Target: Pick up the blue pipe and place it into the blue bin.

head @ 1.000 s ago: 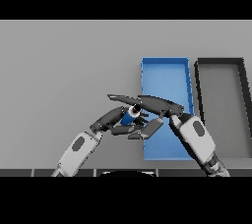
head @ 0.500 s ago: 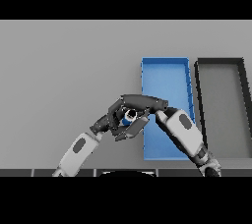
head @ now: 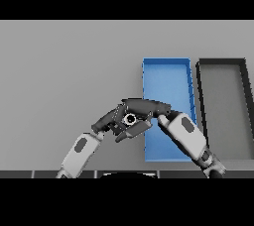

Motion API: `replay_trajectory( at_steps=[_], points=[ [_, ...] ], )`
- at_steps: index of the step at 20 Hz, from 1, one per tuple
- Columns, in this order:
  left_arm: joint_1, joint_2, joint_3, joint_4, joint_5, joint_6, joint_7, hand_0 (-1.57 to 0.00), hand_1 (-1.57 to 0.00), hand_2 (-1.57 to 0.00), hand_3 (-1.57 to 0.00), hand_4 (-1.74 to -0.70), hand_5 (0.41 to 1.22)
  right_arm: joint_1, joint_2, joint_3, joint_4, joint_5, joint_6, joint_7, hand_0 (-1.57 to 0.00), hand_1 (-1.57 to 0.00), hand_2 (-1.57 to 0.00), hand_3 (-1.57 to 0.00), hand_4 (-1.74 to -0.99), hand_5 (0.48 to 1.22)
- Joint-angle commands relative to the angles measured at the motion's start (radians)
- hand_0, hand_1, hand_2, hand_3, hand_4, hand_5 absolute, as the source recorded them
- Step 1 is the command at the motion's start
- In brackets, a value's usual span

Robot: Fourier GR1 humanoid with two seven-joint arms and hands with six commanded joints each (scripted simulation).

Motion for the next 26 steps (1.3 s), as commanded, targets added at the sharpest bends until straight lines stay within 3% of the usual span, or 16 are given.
replay_trajectory(
  at_steps=[1,2,3,5,8,10,14,16,19,20,23,25,26],
  points=[
    [0.009,0.003,-0.003,-0.005,-0.004,-0.001,0.012,-1.57,-1.57,-1.57,-1.55,-1.73,1.221,0.011,0.005,0.007,0.006,-0.011,-0.002,-0.006,-1.52,-1.52,-1.52,-1.51,-1.470,1.158],
    [0.013,0.004,-0.004,-0.016,-0.003,0.000,0.012,-1.57,-1.57,-1.57,-1.44,-1.72,1.221,-0.002,0.010,0.008,0.006,-0.024,-0.016,0.008,-1.53,-1.53,-1.53,-1.52,-1.475,1.171],
    [0.006,0.009,-0.002,-0.017,-0.019,0.001,0.015,-1.57,-1.51,-1.46,-1.47,-1.66,1.221,-0.001,0.009,0.009,0.011,-0.020,-0.023,-0.010,-1.54,-1.54,-1.54,-1.53,-1.478,1.181],
    [0.001,0.020,0.001,-0.018,-0.059,-0.013,0.017,-1.05,-0.99,-0.95,-0.96,-1.43,1.221,-0.014,0.002,0.014,0.007,-0.014,-0.043,0.013,-1.55,-1.55,-1.55,-1.55,-1.483,1.195],
    [-0.004,0.029,0.013,0.003,-0.112,-0.065,-0.056,-0.53,-0.51,-0.49,-0.49,-1.14,1.221,-0.015,0.002,0.021,-0.014,-0.018,-0.074,0.056,-1.56,-1.56,-1.56,-1.56,-1.486,1.208],
    [0.004,0.018,0.009,-0.002,-0.176,-0.061,-0.062,-0.34,-0.32,-0.31,-0.31,-1.00,1.063,-0.006,-0.005,0.015,-0.012,-0.012,-0.067,0.033,-1.56,-1.56,-1.56,-1.56,-1.488,1.213],
    [0.009,0.012,0.025,-0.001,-0.176,-0.058,-0.028,-0.14,-0.13,-0.13,-0.13,-0.88,0.781,0.000,0.009,0.021,-0.001,0.006,-0.075,0.028,-1.57,-1.57,-1.57,-1.57,-1.488,1.218],
    [0.027,0.004,0.037,-0.005,-0.147,-0.061,-0.013,-0.09,-0.08,-0.08,-0.08,-0.87,0.697,0.006,0.004,0.022,-0.013,0.022,-0.074,0.013,-1.57,-1.57,-1.57,-1.57,-1.487,1.219],
    [0.031,-0.018,0.046,0.015,-0.139,-0.046,0.056,-0.05,-0.04,-0.04,-0.04,-0.89,0.639,0.011,0.012,0.017,-0.015,0.015,-0.087,0.006,-1.57,-1.57,-1.57,-1.57,-1.488,1.220],
    [0.036,-0.025,0.049,0.019,-0.134,-0.044,0.077,-0.04,-0.03,-0.03,-0.03,-0.89,0.625,0.013,0.016,0.015,-0.011,-0.026,-0.092,0.024,-1.57,-1.57,-1.57,-1.57,-1.489,1.220],
    [0.055,-0.021,0.046,0.005,-0.123,-0.052,0.076,-0.02,-0.02,-0.02,-0.02,-0.91,0.564,-0.028,0.004,-0.013,-0.011,-0.246,-0.138,0.154,-1.57,-1.57,-1.57,-1.57,-1.490,1.221],
    [0.048,-0.027,0.044,-0.003,-0.115,-0.053,0.081,-0.01,-0.01,-0.01,-0.01,-0.92,0.527,-0.078,-0.008,-0.044,-0.025,-0.381,-0.216,0.232,-1.57,-1.57,-1.57,-1.57,-1.491,1.221],
    [0.056,-0.018,0.046,-0.021,-0.109,-0.057,0.095,-0.01,-0.01,-0.01,-0.01,-0.92,0.515,-0.110,-0.019,-0.059,-0.029,-0.423,-0.246,0.244,-1.57,-1.57,-1.57,-1.57,-1.490,1.221]
  ],
)
